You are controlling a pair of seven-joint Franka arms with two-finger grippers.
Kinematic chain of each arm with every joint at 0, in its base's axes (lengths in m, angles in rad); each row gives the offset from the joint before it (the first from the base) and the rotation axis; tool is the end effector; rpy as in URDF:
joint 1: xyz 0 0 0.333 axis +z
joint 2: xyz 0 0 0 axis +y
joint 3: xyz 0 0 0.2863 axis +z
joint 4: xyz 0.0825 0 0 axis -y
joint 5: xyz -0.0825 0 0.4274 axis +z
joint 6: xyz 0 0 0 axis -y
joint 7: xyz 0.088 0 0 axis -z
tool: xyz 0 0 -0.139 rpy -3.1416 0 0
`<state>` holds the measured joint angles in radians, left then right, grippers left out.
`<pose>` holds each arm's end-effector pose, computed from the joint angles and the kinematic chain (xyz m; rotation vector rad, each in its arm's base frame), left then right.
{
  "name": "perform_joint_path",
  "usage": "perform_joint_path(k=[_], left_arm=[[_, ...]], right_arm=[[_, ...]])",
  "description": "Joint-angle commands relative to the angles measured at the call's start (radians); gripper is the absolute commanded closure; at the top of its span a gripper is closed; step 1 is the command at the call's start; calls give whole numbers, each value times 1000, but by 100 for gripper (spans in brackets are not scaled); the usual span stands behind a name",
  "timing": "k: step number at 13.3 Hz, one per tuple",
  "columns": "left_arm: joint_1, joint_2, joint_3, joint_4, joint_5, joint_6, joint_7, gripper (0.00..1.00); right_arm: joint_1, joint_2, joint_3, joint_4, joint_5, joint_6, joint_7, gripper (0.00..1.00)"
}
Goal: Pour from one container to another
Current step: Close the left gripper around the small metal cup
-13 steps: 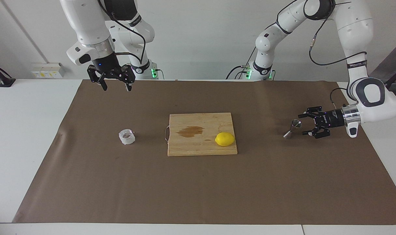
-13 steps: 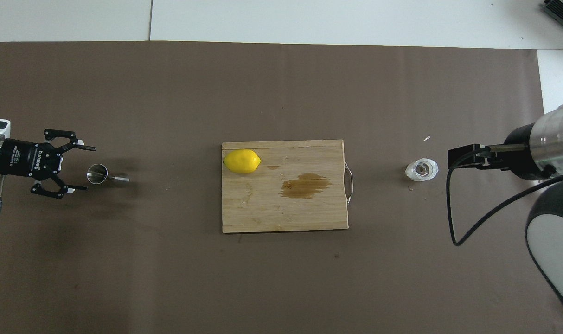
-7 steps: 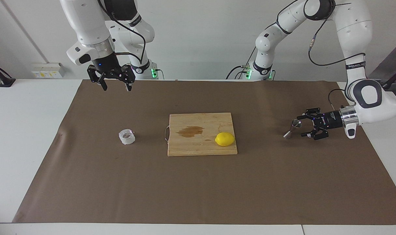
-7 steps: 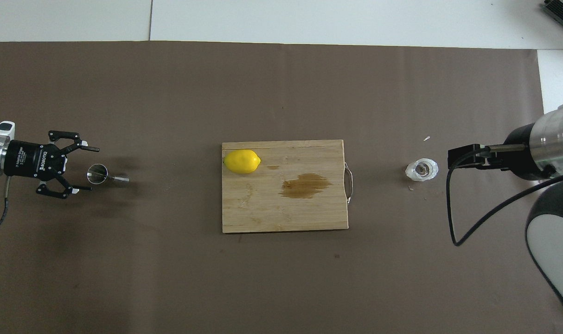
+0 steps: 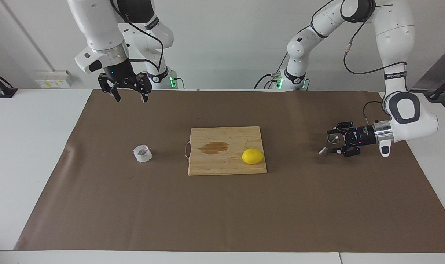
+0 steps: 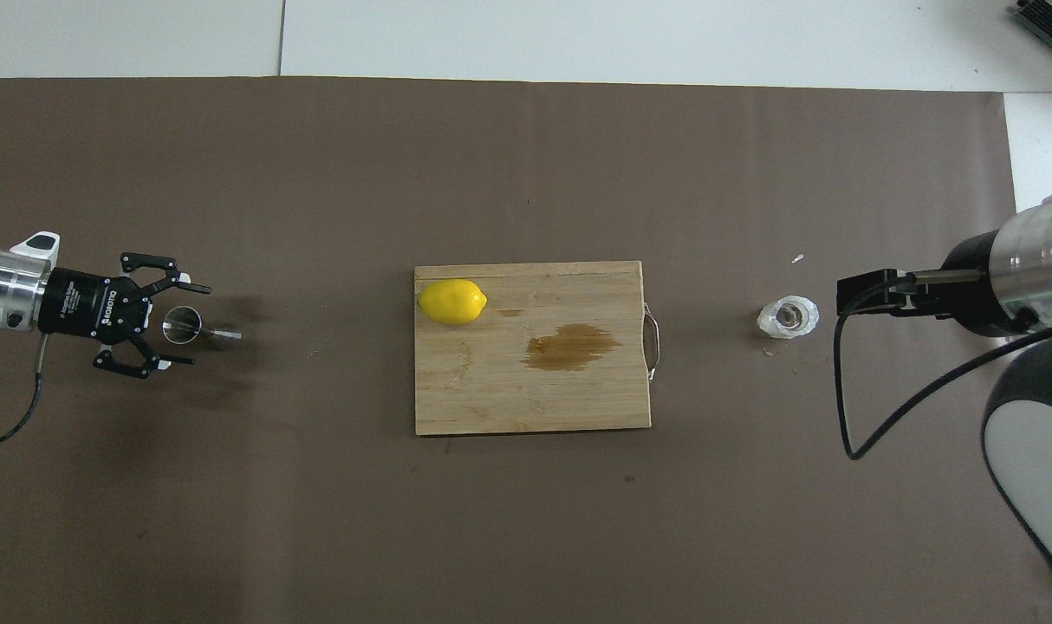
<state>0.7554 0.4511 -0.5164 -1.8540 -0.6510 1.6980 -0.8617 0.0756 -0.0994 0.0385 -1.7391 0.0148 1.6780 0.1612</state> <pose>0.5935 0.0681 0.2344 1.8135 1.4753 -0.9883 0.5750 0.0685 0.5434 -3.1241 0.0758 -0.0568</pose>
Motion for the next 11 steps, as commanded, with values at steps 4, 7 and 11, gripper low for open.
perform_joint_path(k=[4, 7, 11], left_arm=[[61, -3, -19, -1, 14, 8, -2, 0], [61, -3, -19, -2, 13, 6, 1, 0], [61, -3, -24, -2, -1, -6, 1, 0]], right_arm=[[-11, -20, 4, -22, 11, 6, -2, 0], [-11, -22, 4, -22, 11, 6, -2, 0], [-11, -22, 4, -22, 11, 6, -2, 0]])
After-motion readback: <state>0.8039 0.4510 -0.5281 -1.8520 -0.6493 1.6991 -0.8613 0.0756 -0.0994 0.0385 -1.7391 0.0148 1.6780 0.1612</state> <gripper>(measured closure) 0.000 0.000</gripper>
